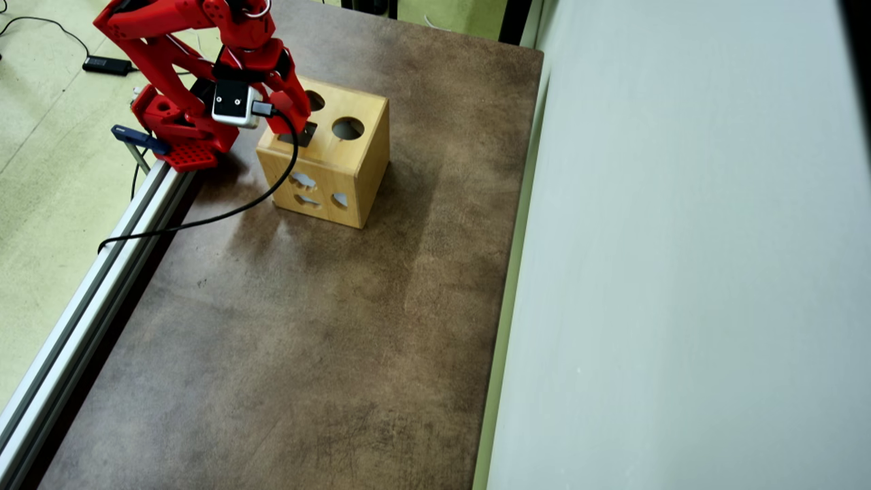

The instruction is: Pick and place the red cube on the square hole

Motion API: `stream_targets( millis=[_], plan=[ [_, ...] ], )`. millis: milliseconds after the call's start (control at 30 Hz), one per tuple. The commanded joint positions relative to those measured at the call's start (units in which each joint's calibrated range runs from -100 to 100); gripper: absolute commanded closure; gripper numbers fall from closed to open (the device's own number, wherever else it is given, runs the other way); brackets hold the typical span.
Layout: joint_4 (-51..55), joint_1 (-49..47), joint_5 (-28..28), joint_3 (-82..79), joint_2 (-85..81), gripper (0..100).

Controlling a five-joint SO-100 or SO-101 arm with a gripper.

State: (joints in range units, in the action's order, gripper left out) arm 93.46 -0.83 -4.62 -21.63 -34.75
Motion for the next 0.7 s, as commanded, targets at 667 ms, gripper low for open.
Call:
stream_targets(
  millis=[667],
  plan=[
    [-1.02,0.23,3.52,1.23,-0.63,97]
  ],
)
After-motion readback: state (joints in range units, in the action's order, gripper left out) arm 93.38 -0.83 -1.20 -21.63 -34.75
